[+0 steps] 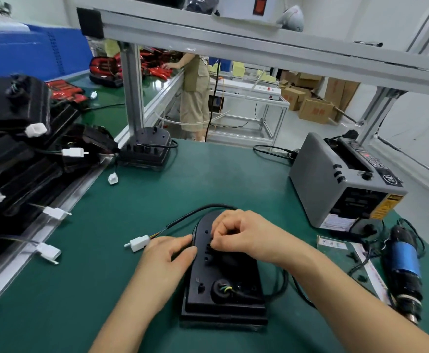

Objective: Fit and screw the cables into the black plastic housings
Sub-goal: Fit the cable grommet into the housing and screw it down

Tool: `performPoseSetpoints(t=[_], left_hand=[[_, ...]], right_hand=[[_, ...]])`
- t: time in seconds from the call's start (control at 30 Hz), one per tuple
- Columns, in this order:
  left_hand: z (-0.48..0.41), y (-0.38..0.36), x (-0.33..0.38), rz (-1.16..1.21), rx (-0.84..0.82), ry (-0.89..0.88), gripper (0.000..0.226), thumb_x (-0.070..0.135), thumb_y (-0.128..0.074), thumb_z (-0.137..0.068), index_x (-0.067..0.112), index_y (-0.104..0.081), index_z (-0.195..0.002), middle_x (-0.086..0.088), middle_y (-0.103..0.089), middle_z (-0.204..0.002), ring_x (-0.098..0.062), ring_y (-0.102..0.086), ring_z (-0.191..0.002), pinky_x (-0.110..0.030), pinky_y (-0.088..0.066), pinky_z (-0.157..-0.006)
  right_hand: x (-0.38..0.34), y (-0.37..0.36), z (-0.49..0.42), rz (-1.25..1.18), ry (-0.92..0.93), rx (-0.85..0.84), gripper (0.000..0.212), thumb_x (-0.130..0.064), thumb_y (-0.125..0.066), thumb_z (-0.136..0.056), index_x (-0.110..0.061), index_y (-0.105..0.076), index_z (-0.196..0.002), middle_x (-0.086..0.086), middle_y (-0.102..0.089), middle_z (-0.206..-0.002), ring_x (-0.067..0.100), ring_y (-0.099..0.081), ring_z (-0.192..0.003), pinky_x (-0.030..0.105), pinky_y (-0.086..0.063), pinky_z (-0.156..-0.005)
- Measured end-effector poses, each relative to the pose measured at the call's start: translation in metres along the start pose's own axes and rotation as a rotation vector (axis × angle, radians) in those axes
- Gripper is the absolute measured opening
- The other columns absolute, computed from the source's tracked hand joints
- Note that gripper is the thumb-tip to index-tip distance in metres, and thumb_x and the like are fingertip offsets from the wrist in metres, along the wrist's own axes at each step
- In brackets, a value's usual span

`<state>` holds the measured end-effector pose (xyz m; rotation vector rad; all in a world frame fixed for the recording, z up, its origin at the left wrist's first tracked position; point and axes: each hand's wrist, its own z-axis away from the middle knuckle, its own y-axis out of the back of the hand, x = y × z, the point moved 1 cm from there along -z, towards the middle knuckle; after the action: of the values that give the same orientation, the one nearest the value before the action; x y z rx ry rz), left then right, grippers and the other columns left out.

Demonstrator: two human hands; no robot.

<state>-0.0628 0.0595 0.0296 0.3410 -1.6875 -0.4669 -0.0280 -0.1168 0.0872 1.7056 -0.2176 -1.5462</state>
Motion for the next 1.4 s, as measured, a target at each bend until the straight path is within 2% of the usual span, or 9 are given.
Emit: performPoseSetpoints(t=[0.07, 0.2, 0.3, 0.57, 0.7, 0.8, 1.0, 1.33, 1.4], left_hand=[[0.001, -0.001, -0.002, -0.008, -0.010, 0.017, 0.015, 0.033, -0.055, -0.090, 0.042, -0.067, -0.085, 0.020, -0.062, -0.085, -0.005, -0.045, -0.105, 0.001, -0.027, -0.080], [-0.001, 0.000, -0.003, 0.011, -0.012, 0.040, 0.047, 0.021, -0.060, -0.090, 0.064, -0.053, -0.072, 0.029, -0.057, -0.090, -0.004, -0.041, -0.112, -0.002, -0.026, -0.082], [-0.002, -0.001, -0.007, 0.021, -0.023, 0.044, 0.043, 0.023, -0.061, -0.090, 0.063, -0.050, -0.077, 0.025, -0.057, -0.096, -0.004, -0.039, -0.115, -0.015, -0.029, -0.088], [-0.001, -0.004, -0.015, 0.059, 0.000, 0.110, 0.031, 0.031, -0.062, -0.088, 0.061, -0.053, -0.091, 0.009, -0.050, -0.117, 0.001, -0.036, -0.121, -0.017, -0.026, -0.098], [-0.002, -0.006, -0.020, 0.044, 0.019, 0.138, 0.028, 0.032, -0.062, -0.088, 0.040, -0.062, -0.115, 0.005, -0.050, -0.122, -0.001, -0.036, -0.123, -0.019, -0.026, -0.102], [-0.001, -0.006, -0.019, 0.048, 0.019, 0.136, 0.028, 0.031, -0.062, -0.088, 0.042, -0.062, -0.113, 0.004, -0.050, -0.122, -0.001, -0.036, -0.123, -0.019, -0.027, -0.102], [0.000, -0.003, -0.012, 0.064, 0.002, 0.125, 0.040, 0.030, -0.062, -0.087, 0.066, -0.048, -0.080, 0.010, -0.051, -0.114, -0.001, -0.037, -0.121, -0.018, -0.026, -0.098], [-0.001, -0.007, -0.015, 0.036, 0.021, 0.144, 0.032, 0.034, -0.060, -0.087, 0.064, -0.051, -0.088, 0.005, -0.047, -0.125, -0.004, -0.036, -0.124, -0.023, -0.028, -0.104], [0.000, -0.010, -0.016, -0.004, 0.048, 0.178, 0.026, 0.041, -0.059, -0.086, 0.058, -0.056, -0.105, 0.005, -0.044, -0.130, -0.009, -0.035, -0.126, -0.023, -0.026, -0.105]], right_hand=[[0.001, -0.003, -0.002, 0.024, -0.005, -0.031, 0.018, -0.011, -0.073, -0.078, -0.017, -0.065, -0.063, 0.008, -0.065, -0.095, 0.016, -0.060, -0.090, 0.024, -0.043, -0.083], [0.001, -0.002, -0.003, 0.023, -0.032, -0.087, 0.017, -0.014, -0.074, -0.077, -0.020, -0.068, -0.063, 0.003, -0.064, -0.097, 0.007, -0.057, -0.089, 0.012, -0.039, -0.079], [0.001, -0.004, -0.004, 0.044, -0.045, -0.093, 0.011, -0.014, -0.075, -0.077, -0.014, -0.070, -0.066, 0.002, -0.063, -0.096, 0.008, -0.055, -0.090, 0.016, -0.040, -0.080], [0.003, -0.011, -0.004, 0.099, -0.052, -0.048, 0.016, -0.018, -0.073, -0.079, -0.018, -0.068, -0.064, -0.005, -0.060, -0.092, -0.002, -0.046, -0.098, 0.012, -0.037, -0.084], [0.006, -0.013, -0.005, 0.123, -0.056, -0.027, 0.017, -0.021, -0.072, -0.078, -0.022, -0.067, -0.062, -0.011, -0.058, -0.088, -0.004, -0.044, -0.099, 0.007, -0.037, -0.079], [0.008, -0.015, -0.006, 0.132, -0.055, -0.015, 0.020, -0.022, -0.072, -0.078, -0.025, -0.065, -0.059, -0.012, -0.057, -0.085, -0.003, -0.044, -0.099, 0.006, -0.037, -0.077], [0.010, -0.016, -0.006, 0.145, -0.059, -0.004, 0.021, -0.023, -0.073, -0.077, -0.027, -0.065, -0.058, -0.014, -0.056, -0.084, -0.004, -0.045, -0.098, 0.009, -0.040, -0.076], [0.009, -0.019, -0.007, 0.219, -0.026, 0.023, 0.027, -0.023, -0.072, -0.076, -0.032, -0.059, -0.054, -0.014, -0.056, -0.082, 0.005, -0.046, -0.101, 0.015, -0.039, -0.081], [0.008, -0.019, -0.008, 0.256, -0.003, 0.025, 0.029, -0.024, -0.071, -0.076, -0.033, -0.058, -0.053, -0.013, -0.056, -0.079, 0.009, -0.048, -0.098, 0.021, -0.042, -0.082]])
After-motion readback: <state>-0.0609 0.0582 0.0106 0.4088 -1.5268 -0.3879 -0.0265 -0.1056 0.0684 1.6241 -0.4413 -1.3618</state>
